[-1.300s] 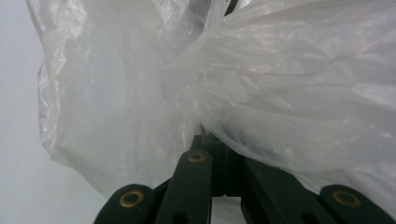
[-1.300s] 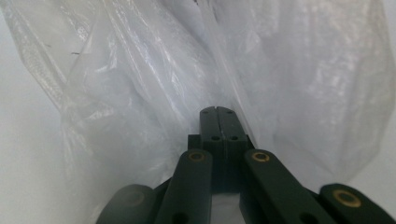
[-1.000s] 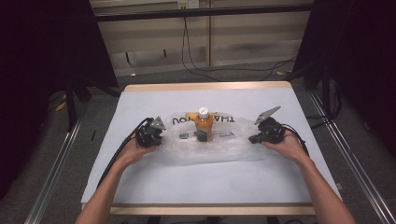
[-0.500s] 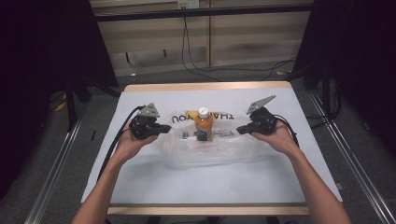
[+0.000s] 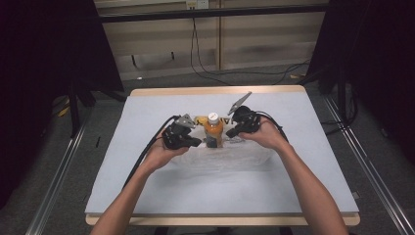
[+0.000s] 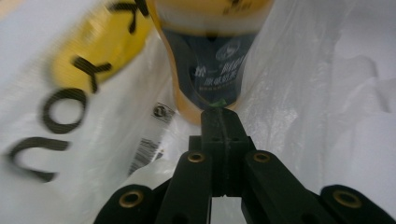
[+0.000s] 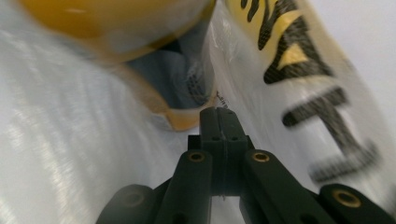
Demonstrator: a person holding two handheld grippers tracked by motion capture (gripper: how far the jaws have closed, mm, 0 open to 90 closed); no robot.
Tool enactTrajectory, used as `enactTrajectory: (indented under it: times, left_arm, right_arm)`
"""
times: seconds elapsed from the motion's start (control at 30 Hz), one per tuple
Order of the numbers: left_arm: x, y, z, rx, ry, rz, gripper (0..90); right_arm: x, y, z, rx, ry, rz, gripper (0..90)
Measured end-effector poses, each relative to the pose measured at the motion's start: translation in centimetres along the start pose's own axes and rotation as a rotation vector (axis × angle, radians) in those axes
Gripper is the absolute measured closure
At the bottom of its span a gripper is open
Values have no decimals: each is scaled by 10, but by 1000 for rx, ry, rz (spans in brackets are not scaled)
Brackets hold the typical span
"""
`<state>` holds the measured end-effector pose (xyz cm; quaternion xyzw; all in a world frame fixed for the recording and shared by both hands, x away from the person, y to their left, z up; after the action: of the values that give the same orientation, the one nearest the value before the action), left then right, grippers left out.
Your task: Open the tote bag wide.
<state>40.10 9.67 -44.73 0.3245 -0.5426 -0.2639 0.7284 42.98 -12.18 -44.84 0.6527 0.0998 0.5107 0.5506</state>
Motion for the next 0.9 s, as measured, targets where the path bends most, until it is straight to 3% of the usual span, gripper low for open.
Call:
enactTrajectory:
  times: [0.03,0.07,0.17,0.27,0.3,0.33,0.4,0.47,0.7,0.83,0.9]
  left_arm:
    - [-2,-7,-2,8,10,-29,900]
    - [-4,-14,-3,5,32,-26,900]
    - [-9,-24,-3,-20,39,-34,900]
    - [-17,-30,6,-39,15,-70,900]
    - [-17,-30,6,-39,15,-70,900]
    - [-20,-32,8,-37,8,-83,900]
    - [-26,-35,11,-58,10,-89,900]
    - [-30,-36,15,-60,15,-64,900]
    - [-36,-34,32,-82,-34,-90,900]
    - [-40,-33,39,-100,-58,-83,900]
    - [-43,-31,40,-144,-55,-85,900]
  right_arm:
    - [2,-7,0,0,7,-18,900]
    - [3,-21,0,7,6,-57,900]
    - [4,-33,0,8,4,-92,900]
    - [4,-51,4,16,-15,-125,900]
    - [4,-51,4,16,-15,-125,900]
    - [5,-56,9,18,-50,-115,900]
    - [6,-57,13,8,-54,-114,900]
    - [9,-62,21,-15,-87,-98,900]
    - [16,-72,36,-52,-153,-78,900]
    - [23,-81,46,-81,-232,-49,900]
    - [24,-83,49,-86,-255,-42,900]
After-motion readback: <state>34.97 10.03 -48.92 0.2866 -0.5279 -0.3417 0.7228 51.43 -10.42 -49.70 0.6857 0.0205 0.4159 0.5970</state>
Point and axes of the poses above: each handheld gripper's, and its own axes: y roughly backward along the jaws, x roughly out of its top, z roughly to its right, the point moved 3 cm from there along -y, roughly forward along the jaws, and after that the axes turned 15 degrees about -x, right-handed, at the moved point
